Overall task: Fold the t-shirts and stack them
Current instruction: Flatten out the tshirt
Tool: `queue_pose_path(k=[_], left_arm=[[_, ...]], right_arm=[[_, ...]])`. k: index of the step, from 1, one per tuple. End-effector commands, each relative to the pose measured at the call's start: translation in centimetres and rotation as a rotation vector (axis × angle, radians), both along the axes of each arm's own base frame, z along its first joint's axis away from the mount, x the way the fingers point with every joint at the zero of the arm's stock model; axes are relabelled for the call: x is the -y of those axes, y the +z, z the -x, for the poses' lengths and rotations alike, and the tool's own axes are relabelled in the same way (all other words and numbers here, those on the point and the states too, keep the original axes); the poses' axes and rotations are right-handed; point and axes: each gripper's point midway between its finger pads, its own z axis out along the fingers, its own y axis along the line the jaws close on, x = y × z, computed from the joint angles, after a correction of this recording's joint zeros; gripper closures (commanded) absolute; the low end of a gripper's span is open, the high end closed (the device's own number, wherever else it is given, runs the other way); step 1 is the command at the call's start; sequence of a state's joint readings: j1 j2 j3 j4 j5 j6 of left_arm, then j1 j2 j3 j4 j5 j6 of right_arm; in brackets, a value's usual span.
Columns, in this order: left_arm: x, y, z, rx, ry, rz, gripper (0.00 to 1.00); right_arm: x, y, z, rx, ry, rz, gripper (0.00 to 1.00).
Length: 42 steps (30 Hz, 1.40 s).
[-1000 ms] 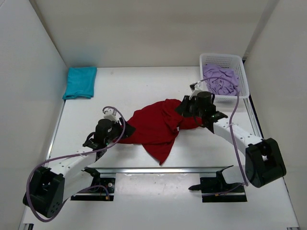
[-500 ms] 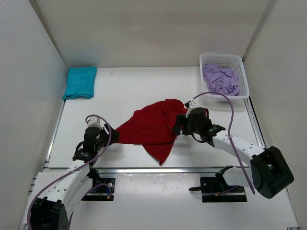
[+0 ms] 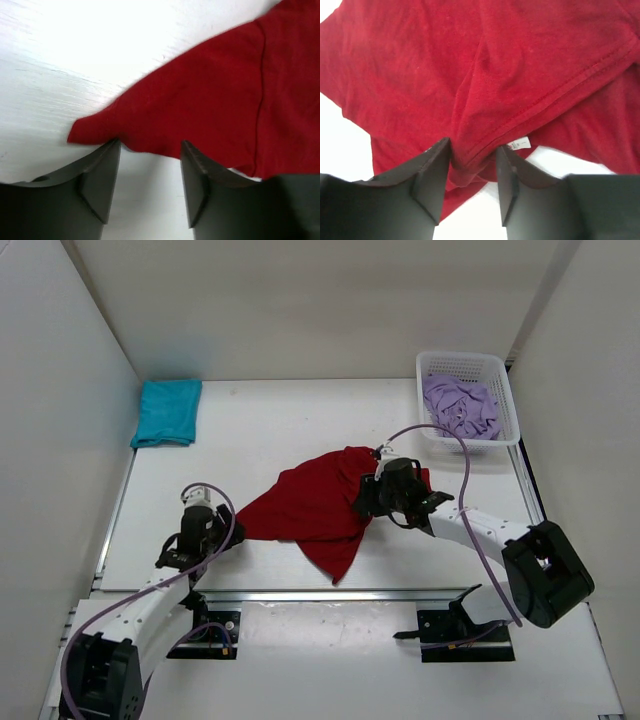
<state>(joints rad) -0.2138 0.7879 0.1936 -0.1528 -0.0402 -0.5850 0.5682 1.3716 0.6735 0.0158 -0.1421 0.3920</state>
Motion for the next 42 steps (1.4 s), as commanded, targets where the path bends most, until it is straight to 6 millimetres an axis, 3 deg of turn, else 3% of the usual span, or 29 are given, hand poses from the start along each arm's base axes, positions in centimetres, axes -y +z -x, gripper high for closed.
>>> queue_pose_path(k=[1,5,7,10,14,20,21,22,23,24,26,27,29,30,31,32,33,34,35,36,37,38,39,40,41,42], left_arm=[[1.0,0.4,-0.8,0.020,-0.023,0.024,0.40],[2.0,1.6,-2.5,0.078,-0.023,0.064,0.70],[2.1,2.7,-3.5,0.113,-0.014,0.072,0.81],[2.5,5.9,-5.4,0.180,-0.018,0.071,0.99],[3.0,11.1,-8.0,0.282,-0.035,0.073,1.00],[3.3,18.1,-9.4,0.391,-0.060,0.145,1.00],[2.9,21.0,-9.8,0.446,-0.052,0.140,1.00],[2.8,23.7,-10.2,0.495,-0.061,0.143,1.00],[2.0,24.6,-10.4,0.496,-0.048,0.139,1.00],[1.7,28.1,-10.8,0.557,-0.051,0.146,1.00],[1.2,33.6,-11.4,0.638,-0.067,0.148,1.00],[0.6,34.8,-11.5,0.656,-0.052,0.146,1.00],[-0.5,40.4,-12.3,0.732,-0.032,0.148,1.00],[-0.9,40.9,-13.0,0.719,-0.022,0.149,1.00],[-0.8,44.4,-12.7,0.784,-0.033,0.163,1.00],[-2.6,46.2,-13.5,0.806,0.009,0.164,1.00],[-2.7,46.3,-14.7,0.783,0.001,0.176,1.00],[-2.8,48.3,-15.5,0.798,-0.013,0.203,1.00],[-3.4,51.3,-15.2,0.854,-0.008,0.207,1.00],[-3.5,50.9,-16.5,0.819,-0.006,0.215,1.00],[-3.3,52.3,-17.1,0.833,-0.023,0.225,1.00],[-3.3,54.5,-16.5,0.874,-0.036,0.238,1.00],[-3.0,54.4,-17.4,0.861,-0.040,0.248,1.00],[-2.6,55.2,-17.8,0.878,-0.040,0.251,1.00],[-2.2,56.1,-17.4,0.904,-0.046,0.245,1.00],[-1.6,55.6,-18.3,0.897,-0.047,0.239,1.00]], right_arm=[[-1.0,2.9,-2.1,0.096,-0.005,-0.050,0.69],[-0.9,3.5,-2.5,0.110,-0.018,-0.049,0.94],[-0.8,4.2,-2.4,0.123,-0.026,-0.052,0.99],[-0.5,6.0,-2.2,0.162,-0.032,-0.050,1.00],[-0.3,9.8,-1.9,0.243,-0.034,-0.068,1.00],[0.2,15.6,-0.6,0.344,-0.043,-0.060,1.00],[-0.5,17.8,0.2,0.395,-0.021,-0.073,0.99],[-0.1,18.8,0.4,0.420,-0.039,-0.059,1.00],[-0.7,20.3,1.3,0.452,-0.025,-0.049,1.00],[-1.0,21.4,1.8,0.467,-0.013,-0.055,1.00],[-2.9,24.3,3.8,0.510,0.047,-0.047,1.00],[-3.2,24.8,4.2,0.526,0.063,-0.027,1.00],[-6.4,28.4,6.6,0.572,0.150,-0.043,1.00],[-7.8,31.2,7.7,0.607,0.196,-0.087,0.99],[-9.2,30.9,8.0,0.588,0.239,-0.074,0.99],[-10.9,32.9,8.7,0.598,0.300,-0.104,1.00],[-11.4,37.0,9.4,0.652,0.316,-0.170,1.00],[-12.5,39.8,10.2,0.687,0.354,-0.204,1.00],[-13.6,39.8,10.3,0.675,0.377,-0.187,1.00],[-13.5,43.3,11.0,0.734,0.394,-0.245,1.00],[-13.3,45.6,10.7,0.765,0.380,-0.278,1.00],[-13.2,45.8,10.1,0.758,0.376,-0.274,1.00],[-12.2,46.8,9.0,0.749,0.366,-0.311,1.00],[-10.5,46.3,6.3,0.718,0.302,-0.330,1.00],[-9.3,47.1,7.6,0.682,0.352,-0.431,1.00],[-8.6,43.7,4.4,0.636,0.340,-0.427,1.00]])
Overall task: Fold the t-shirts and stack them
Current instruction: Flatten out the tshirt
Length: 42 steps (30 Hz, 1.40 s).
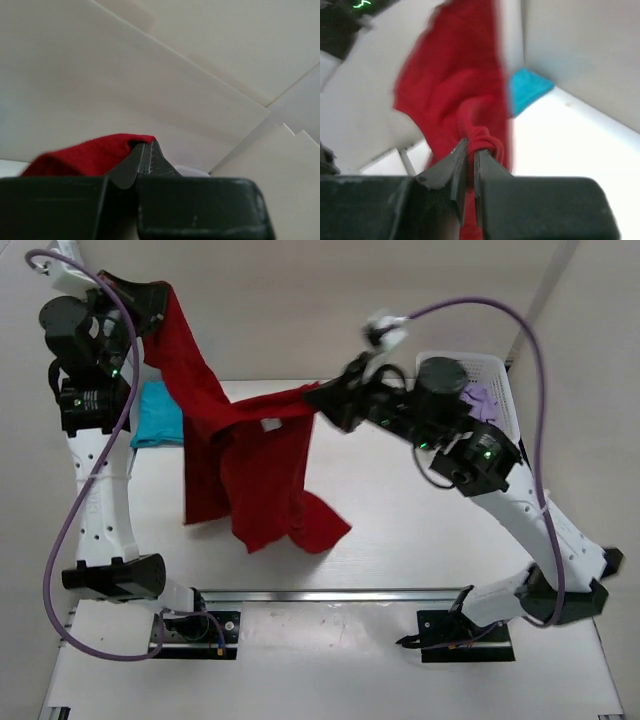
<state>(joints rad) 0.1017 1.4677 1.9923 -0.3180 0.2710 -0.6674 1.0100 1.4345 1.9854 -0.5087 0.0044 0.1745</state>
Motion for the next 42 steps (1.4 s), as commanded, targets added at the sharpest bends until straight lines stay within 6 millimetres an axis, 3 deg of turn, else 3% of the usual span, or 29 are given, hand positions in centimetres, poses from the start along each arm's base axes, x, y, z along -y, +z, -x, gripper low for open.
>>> queue_pose_path(k=[1,2,5,6,8,9,10,11,12,13,14,16,17,18,19,20,21,22,23,24,25,27,28,29,30,31,34,37,42], left_arm=[[2.5,0.0,-0.4,-0.034,-0.047,0.006,1.00],[3.0,0.7,-0.3,-0.013,-0.047,-0.014,1.00],[6.0,-0.9,-3.1,-0.030,-0.049,-0.055,1.00],[8.1,-1.3,-4.2,-0.032,-0.064,-0.069,1.00],[13.9,-5.1,-6.8,-0.091,-0.135,-0.116,1.00],[15.8,-7.0,-7.8,-0.115,-0.163,-0.150,0.97],[19.1,-10.6,-9.3,-0.172,-0.215,-0.178,0.92],[21.9,-14.4,-10.4,-0.248,-0.270,-0.213,0.79],[22.8,-15.0,-11.0,-0.262,-0.288,-0.220,0.64],[24.2,-18.8,-12.0,-0.345,-0.334,-0.254,0.53],[24.7,-22.5,-12.5,-0.436,-0.361,-0.277,0.25],[23.6,-26.8,-12.2,-0.548,-0.378,-0.314,0.12],[23.0,-25.8,-11.3,-0.527,-0.369,-0.310,0.05],[21.7,-26.7,-9.7,-0.528,-0.354,-0.310,0.02],[20.9,-32.7,-8.1,-0.636,-0.353,-0.323,0.01],[19.1,-33.3,-6.0,-0.618,-0.320,-0.294,0.01],[17.5,-30.4,-5.0,-0.531,-0.289,-0.262,0.01],[16.5,-31.9,-2.7,-0.550,-0.295,-0.241,0.02],[15.1,-35.5,-1.1,-0.626,-0.280,-0.223,0.02],[14.0,-34.4,-0.1,-0.582,-0.273,-0.200,0.01],[13.4,-36.3,2.0,-0.610,-0.281,-0.189,0.01],[12.1,-41.5,5.7,-0.709,-0.254,-0.225,0.04],[11.6,-41.9,6.9,-0.707,-0.231,-0.245,0.19],[10.8,-44.3,8.8,-0.760,-0.218,-0.252,0.41],[10.0,-46.6,10.4,-0.820,-0.208,-0.245,0.52],[9.2,-48.4,11.8,-0.860,-0.199,-0.234,0.54],[6.4,-51.0,13.8,-0.909,-0.113,-0.217,0.51],[4.6,-52.3,14.8,-0.929,-0.059,-0.174,0.29],[4.6,-53.3,15.1,-0.966,-0.044,-0.206,0.24]], right_arm=[[6.0,-4.3,-4.6,-0.173,0.023,-0.100,1.00],[7.5,-4.7,-4.5,-0.193,0.027,-0.137,1.00],[12.3,-15.7,-10.0,-0.444,-0.107,-0.176,1.00],[14.4,-17.5,-11.5,-0.475,-0.154,-0.187,1.00],[17.8,-22.6,-14.0,-0.558,-0.258,-0.213,1.00],[18.6,-23.8,-14.5,-0.578,-0.274,-0.217,1.00],[20.1,-25.4,-15.5,-0.590,-0.345,-0.213,1.00],[21.0,-27.0,-16.4,-0.619,-0.392,-0.193,1.00],[21.3,-28.3,-17.2,-0.656,-0.404,-0.180,1.00],[22.2,-28.5,-17.9,-0.648,-0.435,-0.174,1.00],[22.3,-29.5,-18.7,-0.667,-0.452,-0.155,1.00],[22.8,-30.7,-19.7,-0.671,-0.501,-0.124,1.00],[23.0,-31.3,-19.7,-0.681,-0.545,-0.100,1.00],[22.7,-31.6,-19.6,-0.675,-0.553,-0.077,0.92],[23.0,-31.7,-19.8,-0.648,-0.593,-0.052,0.80],[23.2,-31.8,-19.6,-0.646,-0.638,-0.032,0.70],[23.1,-32.0,-19.5,-0.610,-0.675,0.020,0.60],[21.8,-31.5,-19.0,-0.571,-0.659,0.062,0.55],[22.2,-32.1,-18.7,-0.570,-0.696,0.092,0.54],[21.3,-32.1,-18.1,-0.554,-0.694,0.125,0.54],[20.1,-32.6,-17.1,-0.542,-0.671,0.174,0.56],[19.1,-33.7,-16.0,-0.524,-0.672,0.238,0.81],[17.6,-35.0,-14.7,-0.539,-0.630,0.279,0.95],[16.3,-35.6,-13.8,-0.544,-0.594,0.297,1.00],[15.3,-36.4,-13.3,-0.543,-0.558,0.316,1.00],[13.5,-37.0,-12.3,-0.534,-0.503,0.346,1.00],[10.8,-39.4,-11.7,-0.515,-0.418,0.473,0.75],[9.1,-39.9,-12.2,-0.536,-0.373,0.499,0.50],[8.8,-42.1,-12.7,-0.534,-0.417,0.618,0.45]])
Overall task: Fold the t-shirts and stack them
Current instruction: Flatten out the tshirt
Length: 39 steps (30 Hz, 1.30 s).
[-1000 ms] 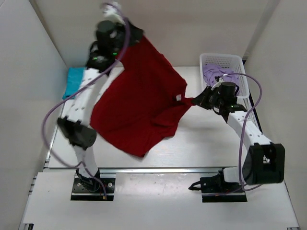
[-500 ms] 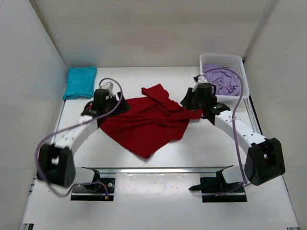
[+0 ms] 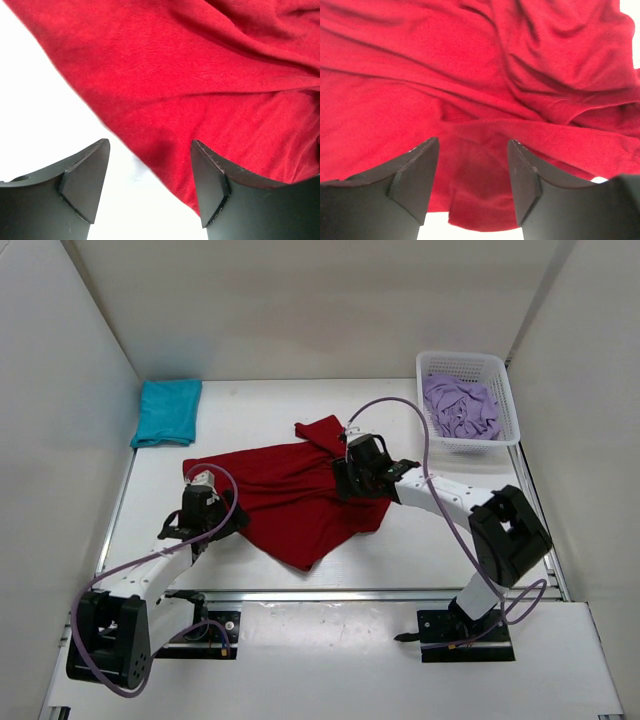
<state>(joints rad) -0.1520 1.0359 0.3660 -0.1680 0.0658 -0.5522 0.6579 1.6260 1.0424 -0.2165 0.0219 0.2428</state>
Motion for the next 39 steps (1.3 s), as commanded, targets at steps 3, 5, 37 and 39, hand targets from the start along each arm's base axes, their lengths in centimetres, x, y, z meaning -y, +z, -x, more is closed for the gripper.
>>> queue_pose_path(k=[3,5,37,39], left_arm=[[0.6,-0.3,-0.6,0.028,-0.003,-0.024,0.23],[0.4,-1.2,-0.4,0.010,0.009,-0.017,0.30],[15.1,18.1,-15.6,0.054,-0.443,-0.561,0.97],[16.1,17.8,-20.4,0.085,-0.407,-0.473,0.98]], right_arm=[[-0.6,0.3,-1.4,0.056,-0.010,0.114,0.42],[-0.8,-0.2,-1.5,0.041,-0.009,0.108,0.41],[11.1,-1.2,7.3,0.008,-0.295,-0.232,1.00],[10.9,-0.9,7.2,0.015,-0.286,-0.249,1.00]])
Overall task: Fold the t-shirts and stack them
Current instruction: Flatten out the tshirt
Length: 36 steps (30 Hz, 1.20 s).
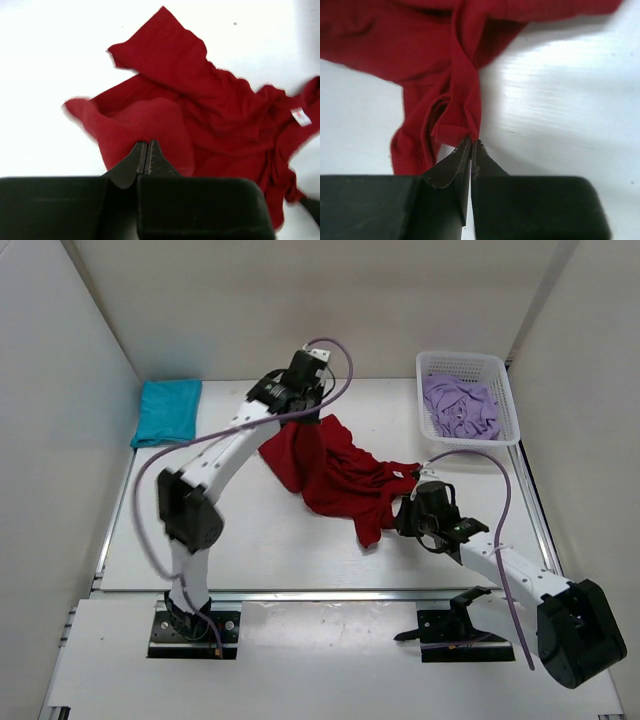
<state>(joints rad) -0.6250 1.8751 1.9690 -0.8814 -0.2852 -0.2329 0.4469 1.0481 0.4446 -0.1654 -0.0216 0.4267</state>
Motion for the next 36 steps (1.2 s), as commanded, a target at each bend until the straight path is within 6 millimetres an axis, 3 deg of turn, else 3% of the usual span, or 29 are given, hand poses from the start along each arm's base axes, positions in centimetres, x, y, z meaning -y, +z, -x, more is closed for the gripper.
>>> queue_pose_path(k=[1,2,3,4,5,7,8,9,10,11,12,13,14,15,16,17,20,24,27,30,32,34,35,36], left_arm=[[-2.9,-6.8,-6.6,-0.149,0.086,0.014,1.00],[-3.6,-7.5,-9.7,-0.192,0.090,0.113,1.00],[-3.7,-4.8,-11.8,-0.149,0.132,0.245,0.99],[-5.1,-5.9,-13.0,-0.210,0.151,0.390,0.98],[-6.1,-5.3,-13.7,-0.216,0.135,0.482,0.92],[-7.2,-7.2,-12.3,-0.259,0.147,0.453,0.72],[-8.0,-5.6,-11.8,-0.187,0.151,0.376,0.65],[-9.3,-5.1,-10.7,-0.137,0.182,0.314,0.43],[-9.7,-8.0,-8.8,-0.181,0.199,0.260,0.30],[-11.0,-7.8,-7.3,-0.140,0.232,0.270,0.26],[-11.6,-3.9,-7.2,-0.009,0.222,0.344,0.15],[-12.1,-3.3,-5.2,0.030,0.233,0.429,0.08],[-12.7,-3.4,-4.5,0.041,0.263,0.484,0.07],[-13.7,-4.8,-2.8,0.051,0.281,0.507,0.09],[-13.6,-7.7,-0.8,-0.008,0.298,0.509,0.09],[-13.4,-6.9,-0.3,0.030,0.299,0.543,0.07],[-13.2,-12.8,2.7,-0.065,0.314,0.529,0.04],[-11.3,-16.9,2.8,-0.156,0.294,0.491,0.05],[-9.1,-16.9,1.1,-0.127,0.233,0.417,0.01],[-7.5,-18.3,0.3,-0.147,0.207,0.343,0.01],[-6.2,-17.3,-1.2,-0.124,0.182,0.341,0.02],[-5.9,-18.6,-1.4,-0.155,0.180,0.322,0.01],[-5.8,-18.2,-1.9,-0.142,0.178,0.333,0.11],[-5.4,-18.2,-2.2,-0.138,0.162,0.330,0.34]], right_arm=[[-1.3,2.5,-1.3,0.091,0.018,-0.083,1.00],[-1.5,2.8,-1.3,0.095,0.021,-0.081,1.00],[-1.5,2.5,-1.1,0.092,0.025,-0.065,1.00],[-1.4,2.7,-1.1,0.095,0.021,-0.061,1.00],[-1.4,2.8,-1.1,0.097,0.016,-0.064,1.00],[-1.2,2.7,-1.1,0.099,0.011,-0.080,1.00],[-1.0,2.6,-1.2,0.096,0.004,-0.089,1.00],[-0.9,2.5,-1.5,0.094,0.000,-0.085,1.00],[-0.8,2.4,-1.6,0.087,-0.003,-0.085,1.00],[-1.0,2.7,-1.7,0.088,0.001,-0.083,1.00],[-1.0,2.8,-1.8,0.091,0.000,-0.073,1.00],[-1.0,2.6,-1.6,0.082,-0.005,-0.070,1.00],[-0.6,2.5,-1.5,0.083,-0.025,-0.051,1.00],[0.1,2.8,-1.7,0.099,-0.069,-0.053,0.99],[0.4,3.2,-1.5,0.116,-0.081,-0.060,1.00],[1.1,3.0,-1.4,0.115,-0.108,-0.061,1.00],[2.7,4.1,-1.3,0.143,-0.167,-0.121,1.00],[4.2,3.8,-0.7,0.124,-0.202,-0.208,1.00],[4.3,3.7,-0.5,0.118,-0.207,-0.206,1.00],[3.2,4.0,-0.5,0.117,-0.175,-0.233,1.00],[3.0,3.6,-0.4,0.102,-0.171,-0.229,1.00],[2.7,3.4,-0.2,0.093,-0.162,-0.223,1.00],[3.0,3.1,-0.1,0.090,-0.171,-0.214,1.00],[3.1,3.1,-0.2,0.090,-0.176,-0.216,0.99]])
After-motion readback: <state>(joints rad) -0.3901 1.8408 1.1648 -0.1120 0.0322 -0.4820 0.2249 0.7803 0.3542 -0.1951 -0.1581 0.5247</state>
